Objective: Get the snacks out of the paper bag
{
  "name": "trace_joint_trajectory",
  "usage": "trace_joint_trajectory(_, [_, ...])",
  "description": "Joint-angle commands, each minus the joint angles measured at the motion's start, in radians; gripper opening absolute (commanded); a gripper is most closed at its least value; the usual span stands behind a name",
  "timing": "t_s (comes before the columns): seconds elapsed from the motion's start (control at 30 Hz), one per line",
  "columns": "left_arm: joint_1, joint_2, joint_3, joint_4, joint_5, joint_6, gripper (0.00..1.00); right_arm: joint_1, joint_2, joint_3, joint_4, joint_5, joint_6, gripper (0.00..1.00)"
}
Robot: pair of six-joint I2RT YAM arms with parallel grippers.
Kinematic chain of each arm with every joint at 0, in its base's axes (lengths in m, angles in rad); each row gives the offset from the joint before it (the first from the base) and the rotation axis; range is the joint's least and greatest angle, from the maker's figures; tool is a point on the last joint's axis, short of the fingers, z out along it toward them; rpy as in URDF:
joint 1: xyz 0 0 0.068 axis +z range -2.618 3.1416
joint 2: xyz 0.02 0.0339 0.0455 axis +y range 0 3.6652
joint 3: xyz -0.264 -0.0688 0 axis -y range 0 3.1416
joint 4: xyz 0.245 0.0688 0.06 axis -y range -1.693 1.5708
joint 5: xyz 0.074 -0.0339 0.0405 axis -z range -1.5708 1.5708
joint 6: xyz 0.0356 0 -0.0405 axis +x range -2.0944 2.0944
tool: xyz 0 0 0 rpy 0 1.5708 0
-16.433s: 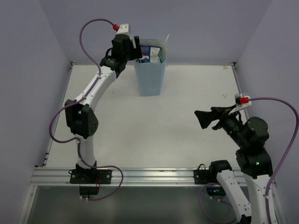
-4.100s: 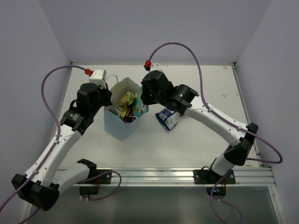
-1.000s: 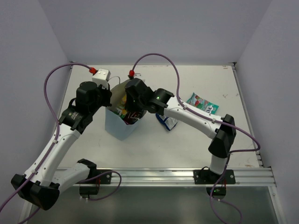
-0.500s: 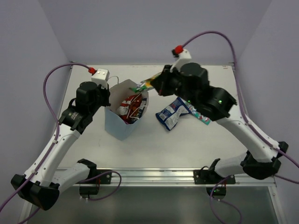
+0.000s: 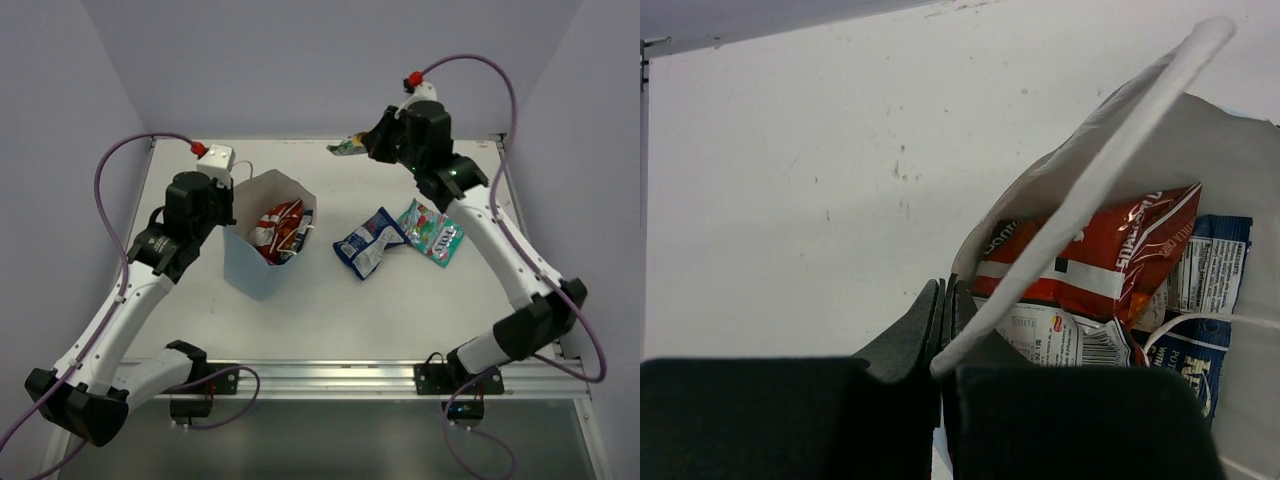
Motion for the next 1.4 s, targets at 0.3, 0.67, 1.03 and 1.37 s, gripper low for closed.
trace_joint_trajectory(0.3, [0.0,0.023,0.133,0.142,-0.02,0.088,0.0,-0.007,0.398,-0.173,0.387,-0.271,0.02,0.0])
trace_joint_trajectory(0.67, [-0.001,-0.048,0.049,0.115,0.078,0.137,0.0,0.042,0.061,-0.338,0.118,-0.053,0.044,0.93])
trace_joint_trajectory(1.03, [-0.003,-0.028,0.05,0.115,0.116,0.074,0.0,0.39,0.014,-0.04,-0.071,0.056,0.129,0.84])
trace_joint_trajectory(1.37, [-0.003,-0.016,0.061,0.115,0.067,0.028,0.0,0.489,0.276,0.084,-0.141,0.148,0.302,0.8])
